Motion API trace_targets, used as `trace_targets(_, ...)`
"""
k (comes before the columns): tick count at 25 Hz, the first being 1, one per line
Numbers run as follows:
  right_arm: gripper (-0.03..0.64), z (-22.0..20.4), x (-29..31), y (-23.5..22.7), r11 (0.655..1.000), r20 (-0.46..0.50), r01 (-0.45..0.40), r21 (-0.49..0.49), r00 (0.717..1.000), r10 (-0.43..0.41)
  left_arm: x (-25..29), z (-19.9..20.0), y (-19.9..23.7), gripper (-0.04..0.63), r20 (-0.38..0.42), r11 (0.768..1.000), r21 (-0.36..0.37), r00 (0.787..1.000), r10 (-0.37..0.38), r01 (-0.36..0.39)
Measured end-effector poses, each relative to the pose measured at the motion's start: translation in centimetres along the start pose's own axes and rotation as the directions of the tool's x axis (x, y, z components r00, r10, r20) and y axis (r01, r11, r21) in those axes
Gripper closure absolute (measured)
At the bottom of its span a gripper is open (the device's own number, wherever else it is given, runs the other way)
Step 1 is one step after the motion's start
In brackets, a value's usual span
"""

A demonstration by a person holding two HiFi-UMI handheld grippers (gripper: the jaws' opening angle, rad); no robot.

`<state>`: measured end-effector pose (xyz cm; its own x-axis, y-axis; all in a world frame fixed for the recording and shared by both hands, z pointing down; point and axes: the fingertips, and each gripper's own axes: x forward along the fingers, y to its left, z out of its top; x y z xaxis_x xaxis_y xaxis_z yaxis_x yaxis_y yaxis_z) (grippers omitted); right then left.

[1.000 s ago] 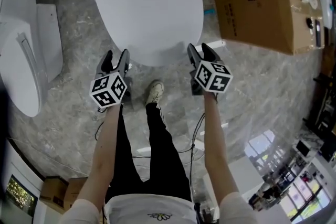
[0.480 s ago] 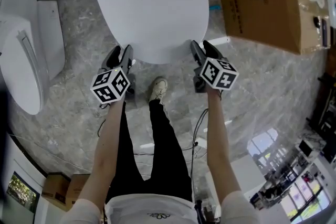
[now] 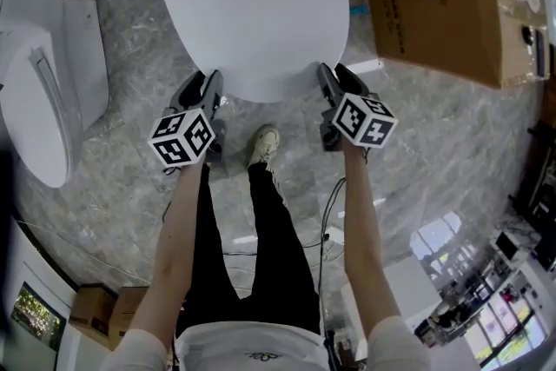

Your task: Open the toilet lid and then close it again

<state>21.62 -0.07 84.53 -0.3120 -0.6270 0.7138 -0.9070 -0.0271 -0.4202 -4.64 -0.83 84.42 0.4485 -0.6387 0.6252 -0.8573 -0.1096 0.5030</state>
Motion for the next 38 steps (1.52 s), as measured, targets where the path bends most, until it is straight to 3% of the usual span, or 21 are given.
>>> trace_targets(5, 0.449, 0.0, -0.3, -0.2, 1.000, 0.002, 0.011, 0.004, 1.000, -0.011, -0.1, 0.0, -0.2, 0.426, -0.011, 0.998, 0.056, 1.000, -0.004, 0.004)
trace_targets(11, 0.463, 0.8, -1.3, 0.2, 1.000, -0.030, 0.000, -0.028, 1.000, 0.000, -0.7, 0.8, -0.8, 0.433, 0.016, 0.999, 0.048, 1.000, -0.014, 0.013)
trace_targets(24, 0.460, 9.0, -7.9, 5.7, 0.992, 0.056, -0.087, -0.092, 0.994, 0.093, -5.8, 8.3, -5.6, 0.416, 0.117, 0.994, 0.016, 0.987, -0.113, 0.112)
trace_targets(32, 0.449, 15.8, -11.8, 9.5, 0.981, 0.152, -0.191, -0.023, 0.969, 0.193, -8.9, 14.7, -8.5, 0.402, 0.166, 0.982, -0.074, 0.973, -0.159, 0.173)
trace_targets(38, 0.430, 20.3, -12.8, 11.8, 0.968, 0.131, -0.250, -0.022, 0.959, 0.250, -10.1, 19.1, -9.4, 0.396, 0.203, 0.967, -0.161, 0.966, -0.161, 0.196)
